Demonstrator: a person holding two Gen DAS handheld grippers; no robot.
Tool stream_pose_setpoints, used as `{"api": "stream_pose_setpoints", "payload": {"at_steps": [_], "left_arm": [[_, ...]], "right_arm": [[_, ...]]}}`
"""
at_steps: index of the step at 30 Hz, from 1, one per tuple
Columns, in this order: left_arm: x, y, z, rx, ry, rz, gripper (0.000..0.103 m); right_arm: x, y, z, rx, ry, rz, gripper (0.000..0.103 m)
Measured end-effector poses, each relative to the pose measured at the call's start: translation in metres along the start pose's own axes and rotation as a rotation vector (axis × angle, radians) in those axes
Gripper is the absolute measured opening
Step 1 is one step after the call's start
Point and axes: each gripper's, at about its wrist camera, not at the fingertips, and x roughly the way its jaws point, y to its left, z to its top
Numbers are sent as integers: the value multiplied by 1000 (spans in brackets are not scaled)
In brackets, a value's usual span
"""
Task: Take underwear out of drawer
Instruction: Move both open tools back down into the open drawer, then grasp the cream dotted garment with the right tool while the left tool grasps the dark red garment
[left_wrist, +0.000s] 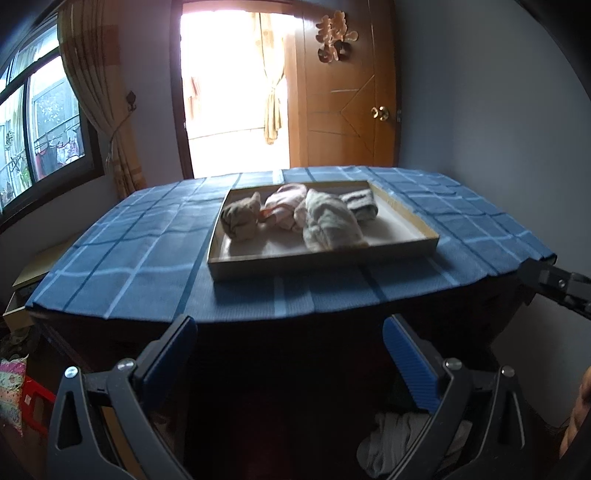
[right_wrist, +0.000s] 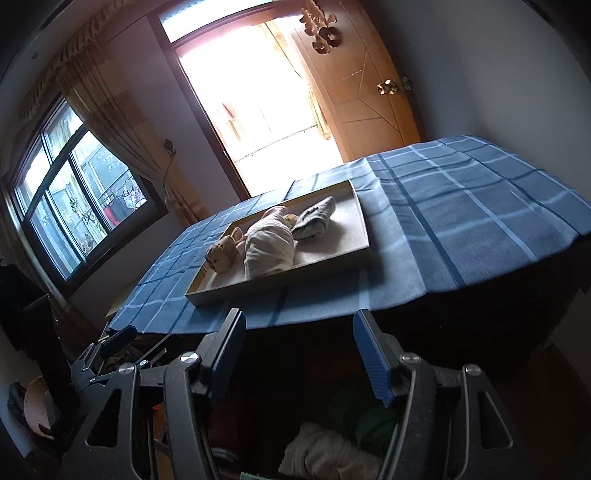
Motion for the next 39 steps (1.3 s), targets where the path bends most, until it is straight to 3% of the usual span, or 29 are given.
{"api": "stream_pose_setpoints", "payload": {"at_steps": [9,18,23,39], "left_arm": [[6,2,-37,-15,88,8,102],[10,2,-57,-2,123,37,102],[11,0,-63,10,140,47,102],[11,-5,-80,45,186,68,102]], "right_arm": [[-6,-23,-36,46,45,-27,63],[-5,-37,-61,66,91,-51,63],[-1,-43,-74,103,157,-38,63],[-7,-32,-91,31,170,-58,63]]}}
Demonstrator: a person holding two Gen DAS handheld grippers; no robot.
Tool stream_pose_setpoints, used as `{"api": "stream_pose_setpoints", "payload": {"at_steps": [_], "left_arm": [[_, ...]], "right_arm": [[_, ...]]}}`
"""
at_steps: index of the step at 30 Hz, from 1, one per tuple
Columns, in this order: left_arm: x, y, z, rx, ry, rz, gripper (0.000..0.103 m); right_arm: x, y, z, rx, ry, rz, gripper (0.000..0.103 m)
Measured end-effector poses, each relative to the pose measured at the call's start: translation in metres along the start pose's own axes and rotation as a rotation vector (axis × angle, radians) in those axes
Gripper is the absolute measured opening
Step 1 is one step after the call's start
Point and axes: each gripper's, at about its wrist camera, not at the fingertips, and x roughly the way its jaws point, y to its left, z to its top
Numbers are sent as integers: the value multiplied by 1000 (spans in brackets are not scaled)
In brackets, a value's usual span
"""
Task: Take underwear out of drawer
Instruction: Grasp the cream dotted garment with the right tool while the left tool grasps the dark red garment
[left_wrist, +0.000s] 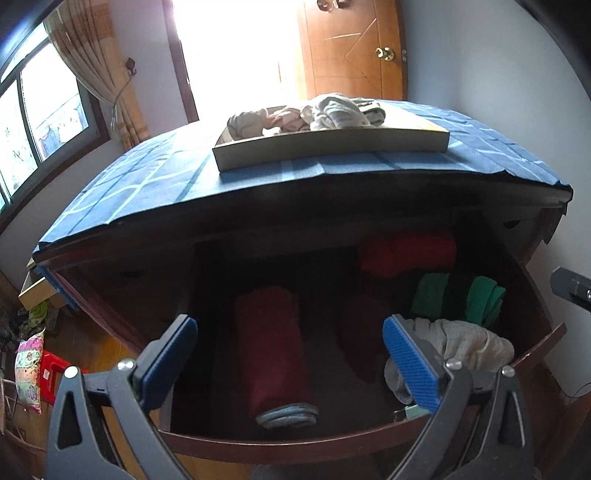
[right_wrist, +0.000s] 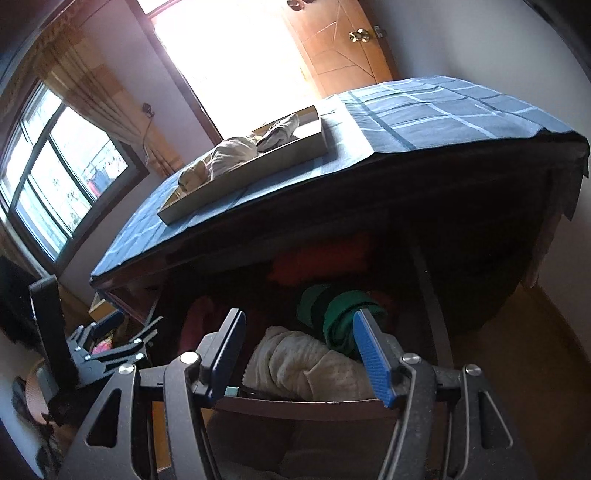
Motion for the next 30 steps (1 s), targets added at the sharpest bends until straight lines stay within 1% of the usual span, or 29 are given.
{"api": "stream_pose_setpoints", "payload": {"at_steps": [4,10,14,18,21,25,27,30], "left_arm": [[3,-1,-1,1,14,-19,102],[6,-2,-1,11,27,-14,102],[15,0,-4,2,66,-20,102],[24,3,-8,-3,105,-42,102],[28,0,-9,12,121,-66,102],[31,-11,-10,57,140,-112,102],[34,-16,-10,79,147,-108,102],[36,-17,-11,121,143,-68,102]], "right_arm": [[3,-3,-3,-10,9,-12,63],[7,-12,-6,6,19,-18,63],[10,-17,-9,0,30,-24,63],[16,-21,-12,-4,59,-26,63],[23,-27,-13,1,81,-26,63],[29,-32,-9,8,97,-20,63],[34,-31,-8,-5,116,-17,63],[48,-26,-5,-31,175,51,63]]}}
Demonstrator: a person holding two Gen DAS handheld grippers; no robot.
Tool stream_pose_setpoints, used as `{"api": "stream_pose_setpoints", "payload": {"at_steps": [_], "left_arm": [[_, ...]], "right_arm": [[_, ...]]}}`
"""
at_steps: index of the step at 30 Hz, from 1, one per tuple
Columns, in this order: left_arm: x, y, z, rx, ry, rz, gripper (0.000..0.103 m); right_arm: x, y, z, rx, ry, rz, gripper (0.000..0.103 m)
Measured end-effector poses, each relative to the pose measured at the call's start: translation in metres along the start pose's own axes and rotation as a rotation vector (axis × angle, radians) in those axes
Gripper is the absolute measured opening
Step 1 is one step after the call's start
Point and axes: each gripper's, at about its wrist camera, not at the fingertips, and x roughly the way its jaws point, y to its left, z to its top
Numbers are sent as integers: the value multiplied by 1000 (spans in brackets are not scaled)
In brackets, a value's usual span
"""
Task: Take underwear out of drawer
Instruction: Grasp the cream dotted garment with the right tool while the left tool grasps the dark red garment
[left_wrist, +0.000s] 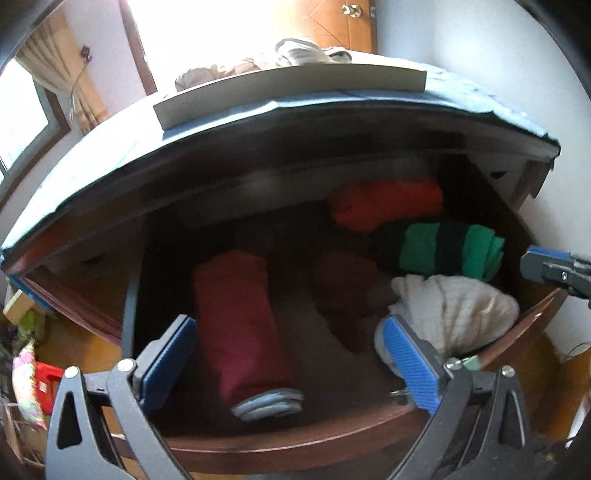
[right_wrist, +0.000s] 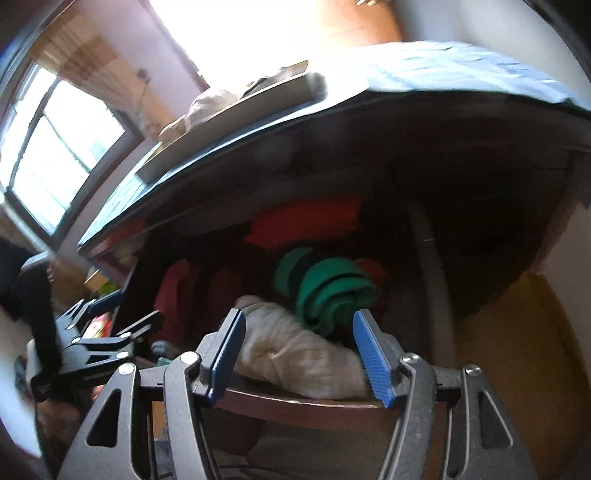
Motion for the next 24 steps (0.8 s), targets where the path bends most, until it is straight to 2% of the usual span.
{"api": "stream_pose_setpoints", "payload": {"at_steps": [5,13,18,23,24], "left_arm": [[-1,20,-1,2,5,26,102],[-4,64,0,-75,14,30,102],[4,66,3,-84,27,12,102],[4,75,4,-82,35,12,102],[4,76,3,-85,38,11,102]], "right_arm": [[28,15,9,-98,101,37,63],[87,41,16,-250,350,86,63],[116,51,13,-349,450,39,63],[138,52,17,-364,523,27,63],[142,52,18,-358,543,29,66]]}}
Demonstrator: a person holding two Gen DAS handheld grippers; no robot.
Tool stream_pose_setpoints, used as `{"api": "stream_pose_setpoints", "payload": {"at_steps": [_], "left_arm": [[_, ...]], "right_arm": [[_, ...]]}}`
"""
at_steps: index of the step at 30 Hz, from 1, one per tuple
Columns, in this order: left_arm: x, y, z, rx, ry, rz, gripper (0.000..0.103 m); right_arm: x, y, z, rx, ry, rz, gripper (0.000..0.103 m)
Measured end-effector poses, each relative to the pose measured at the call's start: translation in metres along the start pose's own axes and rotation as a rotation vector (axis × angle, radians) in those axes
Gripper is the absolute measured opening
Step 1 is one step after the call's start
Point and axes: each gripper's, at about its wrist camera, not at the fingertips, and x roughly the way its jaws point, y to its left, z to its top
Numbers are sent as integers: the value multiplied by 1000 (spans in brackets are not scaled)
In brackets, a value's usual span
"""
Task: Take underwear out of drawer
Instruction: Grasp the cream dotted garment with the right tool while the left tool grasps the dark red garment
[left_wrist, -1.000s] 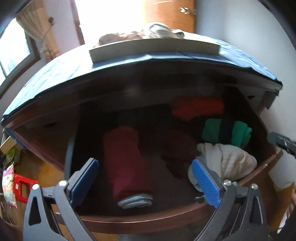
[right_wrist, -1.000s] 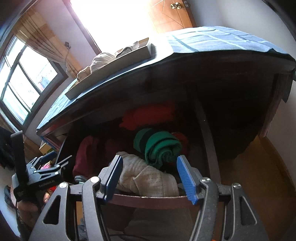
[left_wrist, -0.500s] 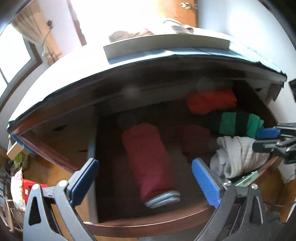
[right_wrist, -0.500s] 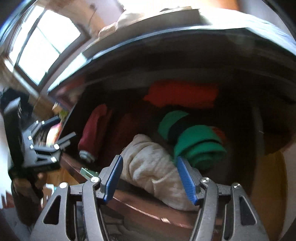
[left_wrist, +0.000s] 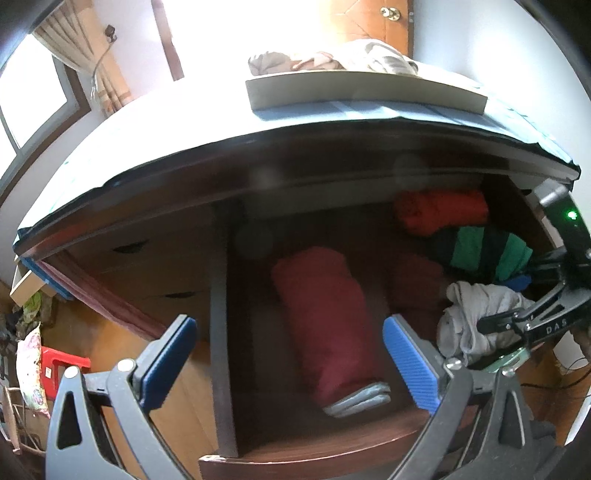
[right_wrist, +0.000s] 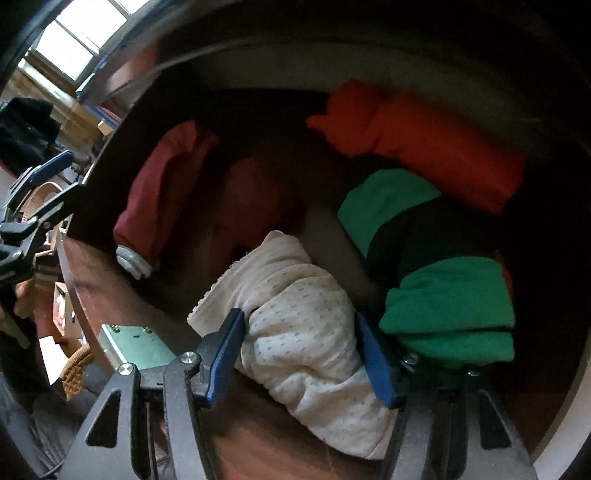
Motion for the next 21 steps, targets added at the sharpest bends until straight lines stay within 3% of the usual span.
{"api": "stream_pose_setpoints", "payload": {"at_steps": [7,9,10,17,21], "left_arm": [[8,1,3,-42,51,-49,102],[10,-3,4,-39,59,-62,102],[11,-5,4,-32,62,-61,102],[32,-26,15,-6,121,-45,102],[51,-32,20,-20,193,-39,102]], "right_arm": [[22,-5,16,24,157,55,72],[22,-6,13,31,153,92,56],[21,-7,11,37,149,111,53],[-1,-11,-11,87,22,144,42],[-34,-29,-26,217,-145,211,42]]}}
